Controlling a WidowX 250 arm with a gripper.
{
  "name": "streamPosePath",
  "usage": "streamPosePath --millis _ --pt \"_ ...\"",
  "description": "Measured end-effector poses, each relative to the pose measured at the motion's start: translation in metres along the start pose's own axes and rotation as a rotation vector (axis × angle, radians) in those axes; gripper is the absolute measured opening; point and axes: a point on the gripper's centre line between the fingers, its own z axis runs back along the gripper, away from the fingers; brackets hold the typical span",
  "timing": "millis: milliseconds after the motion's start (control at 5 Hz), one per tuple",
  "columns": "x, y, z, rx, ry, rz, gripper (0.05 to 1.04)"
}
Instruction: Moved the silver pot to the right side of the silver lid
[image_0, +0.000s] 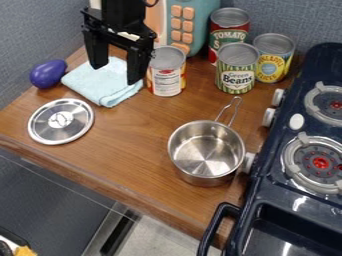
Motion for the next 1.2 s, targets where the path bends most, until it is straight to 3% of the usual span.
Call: streamPosePath --millis 200,600,800,1000,1200 --pt "-0.001 -0.001 -0.010 -0.007 0.031 -0.001 1.001" --pt "0.001 -0.009 -0.021 0.084 0.015 -0.043 1.001" --pt "0.000 -0.012 -0.023 0.080 -0.026 -0.039 1.001" --pt "0.001 -0.020 -0.028 0.012 -0.052 -0.045 1.001" --pt "0.000 -0.023 -0.041 -0.058 -0.024 -0.037 1.001"
